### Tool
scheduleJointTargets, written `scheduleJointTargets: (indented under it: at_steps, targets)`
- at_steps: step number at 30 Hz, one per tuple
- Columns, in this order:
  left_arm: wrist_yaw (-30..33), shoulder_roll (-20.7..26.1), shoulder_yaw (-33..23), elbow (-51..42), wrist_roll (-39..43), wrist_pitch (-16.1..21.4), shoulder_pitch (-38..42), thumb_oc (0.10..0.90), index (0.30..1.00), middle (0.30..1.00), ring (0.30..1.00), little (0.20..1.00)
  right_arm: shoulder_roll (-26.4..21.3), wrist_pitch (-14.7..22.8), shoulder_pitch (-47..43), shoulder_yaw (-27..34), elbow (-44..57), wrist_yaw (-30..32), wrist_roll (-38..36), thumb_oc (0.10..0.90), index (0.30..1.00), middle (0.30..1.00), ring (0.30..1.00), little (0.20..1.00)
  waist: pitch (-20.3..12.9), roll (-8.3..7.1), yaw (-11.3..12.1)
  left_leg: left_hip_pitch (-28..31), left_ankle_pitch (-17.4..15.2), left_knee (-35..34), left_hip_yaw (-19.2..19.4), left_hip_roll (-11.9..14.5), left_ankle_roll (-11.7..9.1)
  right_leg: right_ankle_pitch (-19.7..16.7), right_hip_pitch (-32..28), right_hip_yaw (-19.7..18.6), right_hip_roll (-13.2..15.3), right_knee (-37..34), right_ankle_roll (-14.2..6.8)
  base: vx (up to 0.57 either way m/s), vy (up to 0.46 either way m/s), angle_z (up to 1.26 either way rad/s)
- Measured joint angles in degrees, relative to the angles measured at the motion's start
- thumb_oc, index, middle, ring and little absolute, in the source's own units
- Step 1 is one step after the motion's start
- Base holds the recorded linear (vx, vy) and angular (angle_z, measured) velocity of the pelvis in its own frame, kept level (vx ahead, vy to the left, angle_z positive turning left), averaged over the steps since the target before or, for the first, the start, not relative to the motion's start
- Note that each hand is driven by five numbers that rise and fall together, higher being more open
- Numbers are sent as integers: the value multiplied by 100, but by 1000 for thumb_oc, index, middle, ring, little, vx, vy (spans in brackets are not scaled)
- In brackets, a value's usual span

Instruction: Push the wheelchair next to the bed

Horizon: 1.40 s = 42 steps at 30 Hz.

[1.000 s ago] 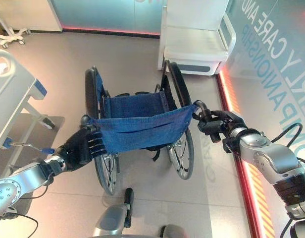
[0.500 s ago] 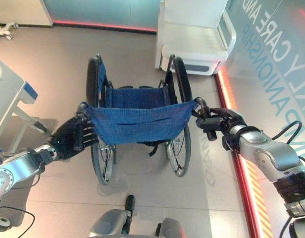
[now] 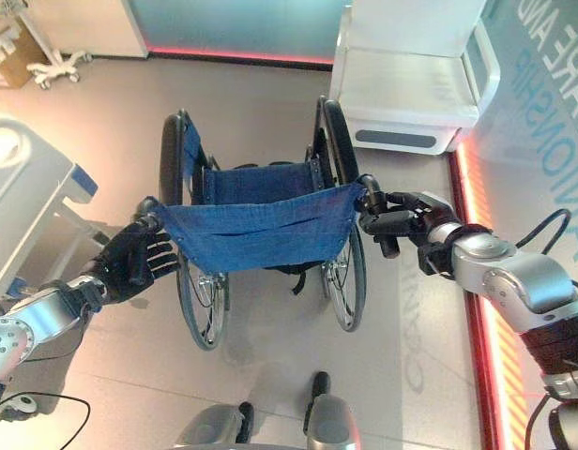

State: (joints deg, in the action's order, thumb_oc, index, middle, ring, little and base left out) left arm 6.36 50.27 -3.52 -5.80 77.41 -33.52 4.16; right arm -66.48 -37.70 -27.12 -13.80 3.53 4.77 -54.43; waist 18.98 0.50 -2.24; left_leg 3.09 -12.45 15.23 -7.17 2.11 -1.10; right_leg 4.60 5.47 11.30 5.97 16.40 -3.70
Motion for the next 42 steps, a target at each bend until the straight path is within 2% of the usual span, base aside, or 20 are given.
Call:
scheduleJointTargets:
  at_steps: [2, 3, 4, 5, 7, 11, 13, 16, 18, 19, 21, 25, 28, 29, 30, 31, 32, 35, 39, 42]
  targets:
    - [63, 36, -291, -356, 0, 5, -197, 400, 300, 300, 300, 300, -42, -14, -89, -35, -111, -33, 1, 400, 300, 300, 300, 300, -31, -142, 196, -336, 28, 609, 11, 24, -275, 281, 335, -95, -164, 398, 325, 355, -326, 16]
    - [71, 85, -445, -444, -9, 4, -230, 400, 300, 300, 300, 300, -25, -13, -184, -56, -137, -39, -4, 400, 300, 300, 300, 300, -4, -291, 333, -827, -12, 1708, 25, -136, -480, 491, 334, -140, -205, 397, 290, 310, -279, -6]
    - [83, 1, -449, -393, -15, 3, -240, 400, 300, 300, 300, 300, 55, -16, -198, -74, -181, -31, 0, 400, 300, 300, 300, 300, 3, -269, 392, -1120, 182, 2337, 12, -127, -661, 498, 229, -105, -247, 351, 356, 312, -225, -14]
    - [83, -95, -433, -266, -13, 2, -275, 400, 300, 300, 300, 300, 185, -16, -198, -181, -243, 5, 1, 400, 300, 300, 300, 300, 6, -318, 562, -1367, 782, 2977, -50, -181, -965, 483, -20, -138, -301, 208, 407, 301, -169, -9]
    - [96, -111, -460, -246, -21, 5, -484, 400, 300, 300, 300, 300, 232, -32, -191, -324, -178, 23, -12, 400, 300, 300, 300, 300, 0, -356, 618, -1733, 1140, 3606, -20, -270, -861, 402, -397, -82, -353, -185, 498, 328, -117, -8]
    - [26, -5, -717, -305, -5, 3, -995, 400, 300, 300, 300, 300, 290, -73, -207, -514, 105, 60, -47, 400, 300, 300, 300, 300, 7, -384, 823, -1795, 869, 2346, 363, -396, -471, 333, -1073, -204, -610, -919, 648, 408, -34, -21]
    - [9, -9, -733, -264, -2, 4, -1076, 400, 300, 300, 300, 300, 324, -78, -397, -688, 84, 62, -52, 400, 300, 300, 300, 300, 7, -384, 1021, -1785, 904, 797, 617, -408, -466, 316, -1295, -632, -797, -1192, 701, 529, 9, -41]
    - [-135, -53, -795, -266, -1, 9, -1213, 400, 300, 300, 300, 300, 430, -73, -519, -823, -31, 42, 9, 400, 300, 300, 300, 300, 13, -265, 1242, -1895, 1020, -578, 876, -281, -485, 328, -1817, -857, -1009, -1566, 745, 508, 5, -47]
    - [-183, -50, -828, -395, -5, 84, -1358, 400, 300, 300, 300, 300, 421, 2, -412, -765, -28, -38, 71, 400, 300, 300, 300, 300, -26, -118, 1347, -2108, 1112, -836, 1319, -118, -546, 531, -2131, -899, -1167, -1687, 846, 536, 12, -18]
    - [-160, -69, -828, -470, -12, 98, -1367, 400, 300, 300, 300, 300, 434, 154, -230, -685, -28, -98, 226, 400, 300, 300, 300, 300, -53, -86, 1426, -2184, 1110, -917, 2026, -32, -544, 745, -2402, -866, -1194, -1725, 882, 475, 25, 2]
    - [-121, -56, -827, -505, -20, 115, -1385, 400, 300, 300, 300, 300, 460, 169, -173, -679, -45, -149, 256, 400, 300, 300, 300, 300, -195, -125, 1484, -2183, 1092, -799, 2213, -77, -506, 984, -2577, -887, -1165, -1728, 837, 552, 12, -4]
    - [48, 88, -952, -487, -1, 132, -1443, 400, 300, 300, 300, 300, 964, 275, -185, -760, -357, -264, 454, 400, 300, 300, 300, 300, -555, -584, 1784, -1924, 1379, -426, 1832, -518, -127, 1510, -2768, -852, -812, -1149, 629, 416, 3, -22]
    - [47, 139, -1103, -386, -12, 133, -1392, 400, 300, 300, 300, 300, 1263, 513, -217, -791, -542, -276, 510, 400, 300, 300, 300, 300, -596, -579, 1939, -1598, 1758, -475, 1740, -525, 495, 1303, -2091, -484, -831, 838, -262, 431, -24, -11]
    - [49, 194, -1083, -354, -17, 126, -1273, 400, 300, 300, 300, 300, 1261, 521, -223, -791, -548, -284, 513, 400, 300, 300, 300, 300, -606, -682, 1931, -1542, 1676, -428, 1631, -632, 879, 1173, -1779, -664, -773, 1727, -630, 387, -14, 45]
    - [61, 227, -1059, -306, -21, 114, -1170, 400, 300, 300, 300, 300, 1263, 521, -227, -792, -555, -283, 514, 400, 300, 300, 300, 300, -606, -793, 1860, -1494, 1589, -379, 1556, -769, 887, 987, -1543, -881, -753, 2266, -896, 396, 21, 67]
    - [100, 243, -1047, -280, -64, 103, -1057, 400, 300, 300, 300, 300, 1293, 521, -258, -771, -557, -269, 529, 400, 300, 300, 300, 300, -586, -864, 1794, -1351, 1549, -464, 1172, -989, 979, 900, -1143, -1108, -768, 2946, -1004, 468, 36, 76]
    - [97, 251, -1046, -274, -74, 103, -1009, 400, 300, 300, 300, 300, 1333, 528, -289, -739, -549, -229, 595, 400, 300, 300, 300, 300, -526, -772, 1707, -1115, 1594, -663, 940, -1017, 974, 962, -892, -1018, -771, 3048, -881, 371, 15, 68]
    - [-69, 263, -1048, -272, -70, 128, -902, 400, 300, 300, 300, 300, 1326, 524, -300, -714, -534, -111, 715, 400, 300, 300, 300, 300, -394, -517, 1548, -455, 1654, -1211, 195, -995, 930, 1373, -301, -481, -506, 2430, -154, 337, -140, 73]
    - [-137, 259, -960, -15, -67, 138, -478, 400, 300, 300, 300, 300, 1236, 548, -470, -655, -477, -37, 751, 400, 300, 300, 300, 300, -275, -318, 1289, -343, 1370, -1142, -497, -930, 802, 1241, 614, -432, -294, 935, -158, 276, -259, 76]
    - [-206, 208, -821, 295, -69, 188, -233, 400, 300, 300, 300, 300, 1051, 463, -680, -723, -407, -16, 648, 400, 300, 300, 300, 300, -128, -147, 1108, -123, 915, -744, -914, -913, 730, -80, 776, -429, 178, -836, -411, 531, -405, 59]
